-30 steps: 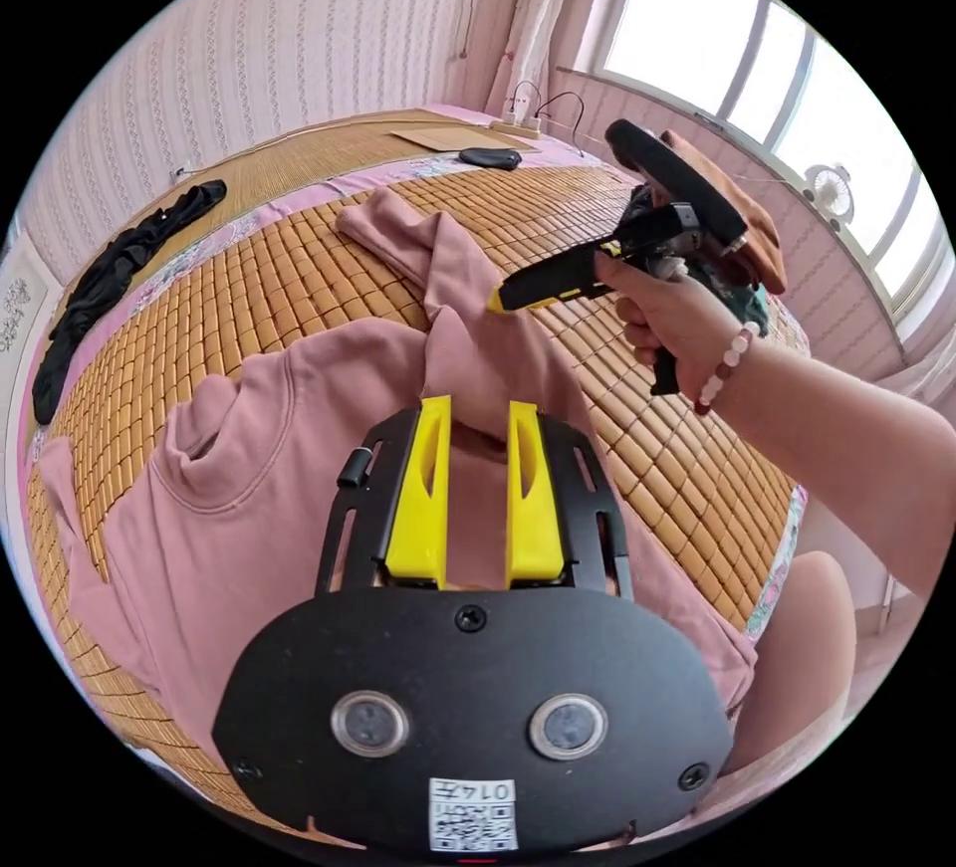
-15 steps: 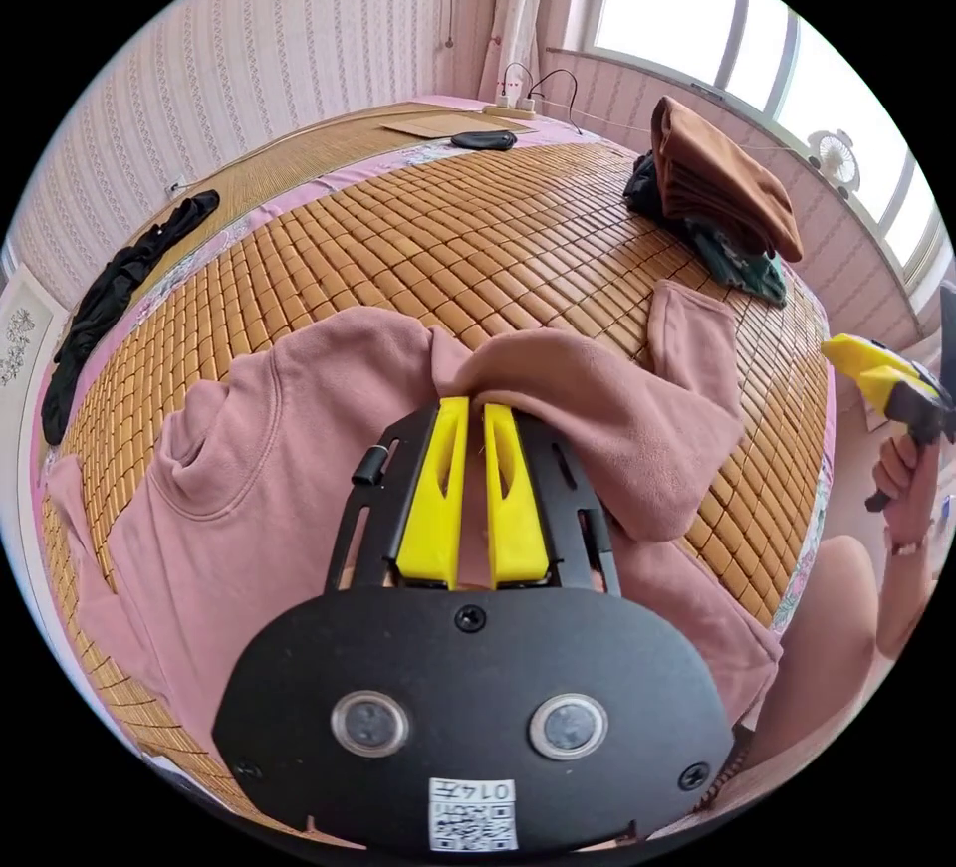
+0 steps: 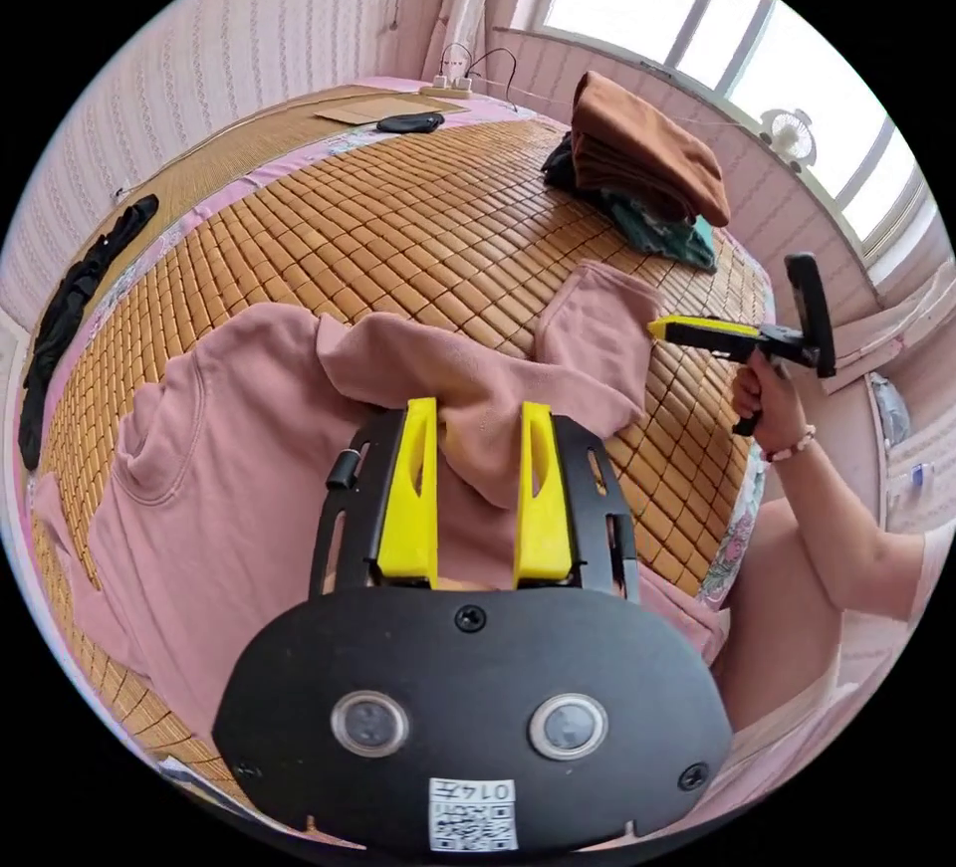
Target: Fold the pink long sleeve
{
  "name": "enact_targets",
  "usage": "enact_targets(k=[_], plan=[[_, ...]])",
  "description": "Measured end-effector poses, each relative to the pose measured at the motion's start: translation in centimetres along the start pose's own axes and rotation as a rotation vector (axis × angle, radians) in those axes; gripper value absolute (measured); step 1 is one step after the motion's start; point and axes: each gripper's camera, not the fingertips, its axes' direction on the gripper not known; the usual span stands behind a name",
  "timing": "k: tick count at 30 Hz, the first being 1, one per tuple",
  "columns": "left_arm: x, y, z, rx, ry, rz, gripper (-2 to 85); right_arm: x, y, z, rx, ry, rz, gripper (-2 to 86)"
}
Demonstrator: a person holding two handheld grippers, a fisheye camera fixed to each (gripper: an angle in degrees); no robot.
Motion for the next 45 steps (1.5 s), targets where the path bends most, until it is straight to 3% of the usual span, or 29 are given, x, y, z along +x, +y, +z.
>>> enact_targets(k=[3, 6, 8, 10, 11, 14, 21, 26, 27, 29, 33, 37, 40, 45], plan=[[-0.4, -0.9, -0.7, 0.014, 0.038, -0.093, 7.8, 2.9, -0.4, -5.1, -0.014, -0.293, -0.112, 0.7], [0.5, -1.9, -3.3, 0.126, 0.061, 0.001, 6.1, 7.4, 0.9, -11.0, 0.083, -0.673, -0.179, 0.5], [1.5, -2.8, -4.4, 0.195, 0.041, 0.086, 6.2, 10.4, 2.3, -13.9, 0.197, -0.805, -0.186, 0.5], [2.8, -4.2, -4.8, 0.266, 0.005, 0.110, 6.6, 14.1, 3.3, -15.6, 0.323, -0.787, -0.050, 0.5], [3.1, -4.7, -4.6, 0.263, -0.013, 0.105, 6.7, 16.9, 3.8, -15.8, 0.368, -0.717, 0.121, 0.5], [4.3, -6.4, -2.9, 0.228, -0.077, 0.059, 7.3, 21.3, 5.5, -16.9, 0.408, -0.374, 0.470, 0.6], [8.2, -6.7, 1.5, 0.086, 0.027, 0.147, 8.0, 22.4, 2.8, -19.7, 0.322, 0.078, 0.523, 3.5], [10.8, -5.7, 4.1, 0.013, 0.059, 0.209, 8.2, 23.1, 0.0, -17.4, 0.164, -0.025, 0.383, 9.2], [11.4, -5.5, 5.4, -0.052, 0.029, 0.227, 8.1, 23.1, -0.4, -17.3, 0.128, -0.006, 0.379, 6.9], [11.8, -5.1, 5.3, 0.007, 0.007, 0.230, 8.0, 23.5, -0.8, -17.4, 0.092, -0.061, 0.404, 4.2], [11.8, -6.0, 5.2, -0.003, -0.024, 0.226, 6.9, 25.8, 1.1, -21.4, 0.380, -0.366, 0.407, 2.6], [11.4, -7.1, 5.4, -0.021, -0.021, 0.208, 6.5, 27.3, 4.0, -22.8, 0.530, -0.189, 0.541, 3.6], [11.3, -7.5, 5.2, -0.028, -0.025, 0.198, 6.3, 27.4, 3.1, -21.6, 0.431, -0.163, 0.512, 7.4], [11.7, -7.9, 3.0, 0.020, 0.096, 0.152, 5.6, 25.8, -1.4, -14.5, 0.056, -0.094, 0.394, 9.6]])
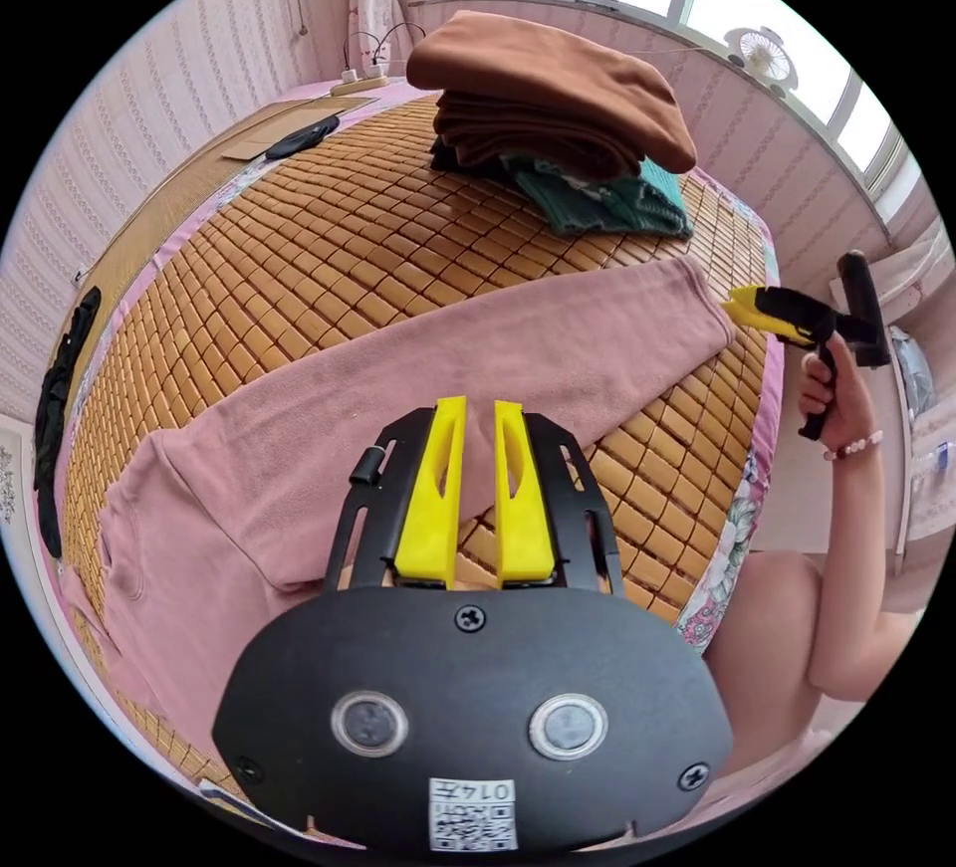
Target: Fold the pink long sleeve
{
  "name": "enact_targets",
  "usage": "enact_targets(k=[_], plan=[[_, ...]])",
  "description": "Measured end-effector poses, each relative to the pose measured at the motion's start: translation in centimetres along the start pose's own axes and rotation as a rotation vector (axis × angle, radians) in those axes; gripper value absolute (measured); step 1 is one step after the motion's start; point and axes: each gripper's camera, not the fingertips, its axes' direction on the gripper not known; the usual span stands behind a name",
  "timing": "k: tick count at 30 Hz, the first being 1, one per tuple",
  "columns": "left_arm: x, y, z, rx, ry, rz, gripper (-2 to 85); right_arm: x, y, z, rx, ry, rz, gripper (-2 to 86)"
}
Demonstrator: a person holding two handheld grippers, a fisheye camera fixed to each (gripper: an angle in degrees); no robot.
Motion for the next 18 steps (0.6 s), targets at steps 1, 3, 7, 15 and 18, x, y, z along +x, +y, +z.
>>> enact_targets(k=[1, 3, 7, 15, 18], plan=[[0.5, 0.0, -0.2, 0.003, 0.029, 0.013, 5.6, -0.3, -0.1, 0.6, -0.015, 0.031, -0.005, 8.8], [1.4, 0.0, 0.0, -0.018, 0.033, 0.049, 5.6, -1.0, -0.4, 2.3, -0.043, 0.122, -0.021, 3.8], [3.4, 0.4, 1.4, -0.052, -0.023, 0.149, 5.5, -0.9, 0.3, 2.4, 0.049, 0.177, 0.011, 2.3], [3.1, 1.2, 0.0, 0.013, -0.026, 0.139, 5.2, -0.2, 1.8, 7.5, 0.038, 0.208, 0.086, 2.4], [1.7, 2.0, -3.5, 0.087, 0.002, 0.094, 5.2, 0.4, 2.9, 9.3, 0.052, 0.171, 0.117, 2.8]])
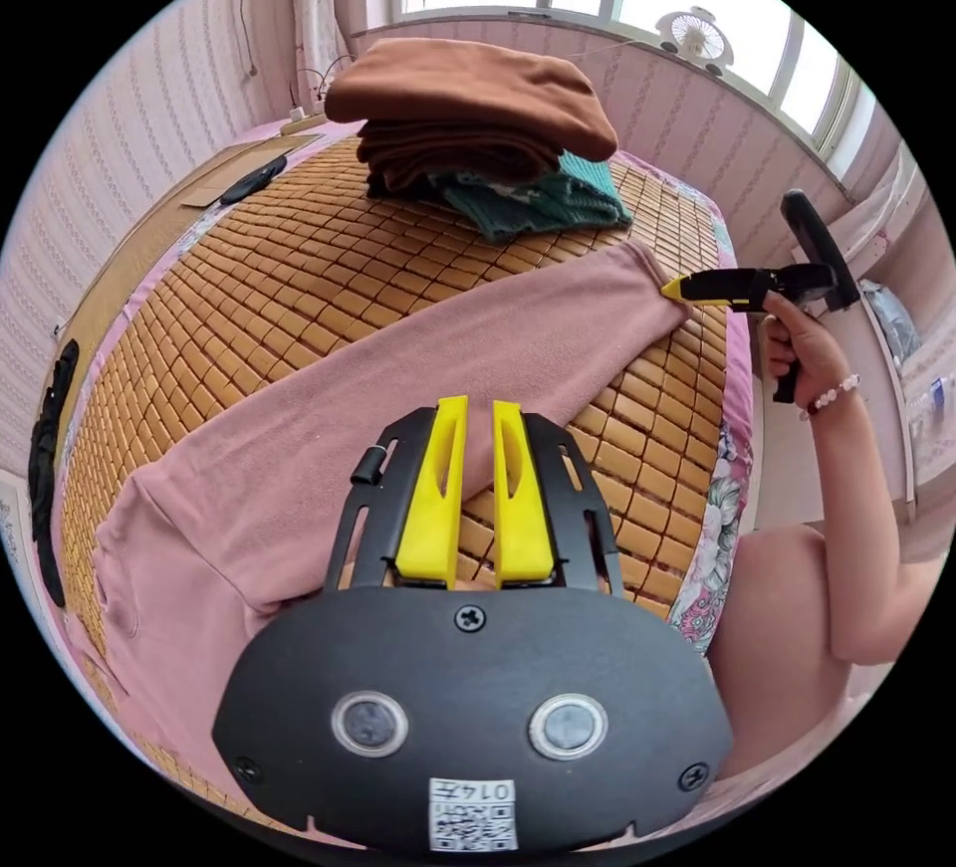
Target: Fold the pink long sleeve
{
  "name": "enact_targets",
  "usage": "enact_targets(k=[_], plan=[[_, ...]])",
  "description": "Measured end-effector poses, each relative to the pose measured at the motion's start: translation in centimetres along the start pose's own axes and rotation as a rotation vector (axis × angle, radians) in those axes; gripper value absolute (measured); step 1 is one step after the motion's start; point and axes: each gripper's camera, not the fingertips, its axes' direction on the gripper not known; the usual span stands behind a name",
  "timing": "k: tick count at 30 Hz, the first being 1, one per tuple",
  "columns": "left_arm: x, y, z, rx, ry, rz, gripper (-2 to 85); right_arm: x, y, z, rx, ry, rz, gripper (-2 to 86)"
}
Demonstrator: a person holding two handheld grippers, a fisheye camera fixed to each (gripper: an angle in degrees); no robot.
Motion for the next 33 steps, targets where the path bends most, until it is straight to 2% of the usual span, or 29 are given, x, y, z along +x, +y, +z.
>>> enact_targets(k=[5, 8, 11, 16, 19, 22, 24, 27, 30, 32, 33], plan=[[-1.9, 5.4, -6.6, 0.050, 0.097, -0.061, 5.7, -0.8, 2.7, 1.5, 0.116, 0.057, 0.002, 1.1], [-3.9, 11.1, -9.5, -0.035, -0.013, -0.092, 5.9, -3.7, 4.5, 2.4, 0.218, 0.006, -0.133, 0.2], [-7.3, 17.6, -14.1, -0.050, -0.105, -0.263, 5.9, -8.4, 6.0, 5.3, 0.233, -0.025, -0.329, 0.1], [-12.0, 30.0, -22.7, -0.009, -0.285, -0.594, 5.9, -18.4, 10.3, 13.1, 0.127, 0.074, -0.689, 0.7], [-14.4, 36.1, -26.2, 0.034, -0.363, -0.789, 5.7, -25.4, 14.3, 20.1, -0.010, 0.105, -0.916, 1.8], [-17.1, 40.4, -28.0, 0.092, -0.362, -0.916, 4.2, -33.3, 18.9, 28.5, -0.190, 0.067, -1.102, 4.5], [-18.9, 41.8, -28.4, 0.122, -0.376, -0.951, 2.5, -40.7, 23.6, 35.1, -0.357, -0.006, -1.272, 6.9], [-22.9, 42.7, -28.8, 0.146, -0.440, -1.026, 1.0, -49.7, 29.8, 42.1, -0.391, 0.000, -1.451, 8.7], [-27.4, 42.8, -28.8, 0.159, -0.488, -1.102, 4.0, -58.1, 34.9, 48.6, -0.442, -0.065, -1.554, 9.5], [-30.1, 42.7, -28.2, 0.149, -0.446, -1.154, 5.7, -62.4, 37.4, 52.3, -0.465, -0.116, -1.580, 9.0], [-31.7, 42.7, -27.6, 0.151, -0.366, -1.179, 6.4, -64.9, 38.9, 55.0, -0.478, -0.118, -1.590, 8.2]])
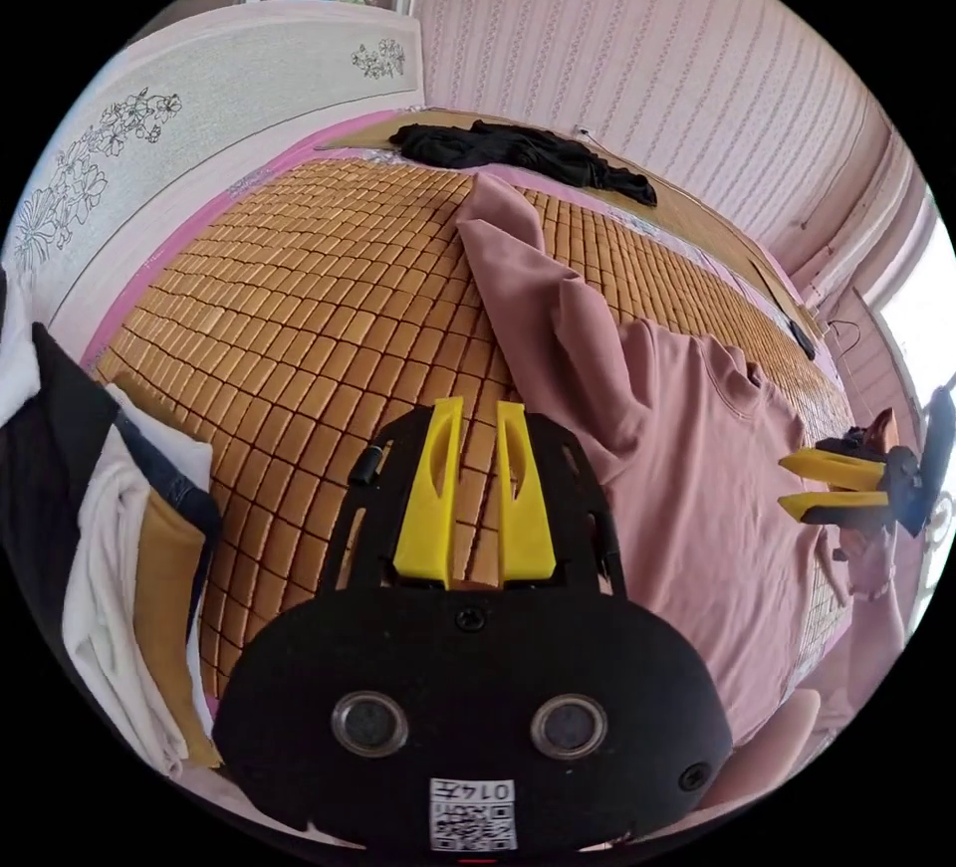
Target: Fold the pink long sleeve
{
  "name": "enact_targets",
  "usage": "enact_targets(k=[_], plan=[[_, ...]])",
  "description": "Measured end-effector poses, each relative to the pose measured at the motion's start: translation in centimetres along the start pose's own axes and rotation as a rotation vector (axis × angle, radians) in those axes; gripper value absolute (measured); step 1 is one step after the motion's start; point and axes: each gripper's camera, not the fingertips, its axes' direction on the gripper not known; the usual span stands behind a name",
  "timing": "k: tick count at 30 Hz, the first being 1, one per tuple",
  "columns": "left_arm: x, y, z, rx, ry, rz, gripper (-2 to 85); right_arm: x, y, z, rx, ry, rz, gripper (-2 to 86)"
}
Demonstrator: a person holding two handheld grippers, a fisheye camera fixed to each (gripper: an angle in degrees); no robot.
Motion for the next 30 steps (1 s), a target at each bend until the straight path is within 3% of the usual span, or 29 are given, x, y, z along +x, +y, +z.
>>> enact_targets(k=[7, 9, 11, 17, 21, 24, 27, 30], plan=[[0.7, -2.5, 2.4, -0.062, 0.035, 0.065, 7.5, 1.1, -10.1, 12.1, -0.090, 0.125, 0.125, 1.6], [0.0, -2.2, 1.6, -0.067, 0.041, 0.066, 5.2, 2.1, -11.1, 17.3, -0.247, 0.176, 0.153, -0.4], [-0.6, -1.2, 0.4, -0.044, 0.110, 0.106, 0.4, 2.1, -11.2, 18.5, -0.206, 0.171, 0.125, -0.7], [1.3, 6.5, -8.1, 0.141, 0.151, 0.332, -0.9, 2.8, -11.6, 22.9, -0.244, 0.157, 0.137, -0.9], [4.8, 14.0, -14.7, 0.198, 0.328, 0.434, -0.9, 2.5, -11.6, 25.4, -0.237, 0.131, 0.139, -1.0], [7.6, 19.3, -15.5, 0.204, 0.253, 0.635, -0.7, 1.8, -11.6, 27.5, -0.236, 0.159, 0.113, -1.0], [4.3, 20.9, -14.0, 0.172, 0.112, 0.491, 0.3, 1.0, -12.0, 29.4, -0.253, 0.200, 0.081, -0.9], [2.2, 20.7, -13.5, 0.138, -0.121, 0.516, 7.0, -0.1, -12.4, 31.2, -0.281, 0.258, 0.028, -0.9]])
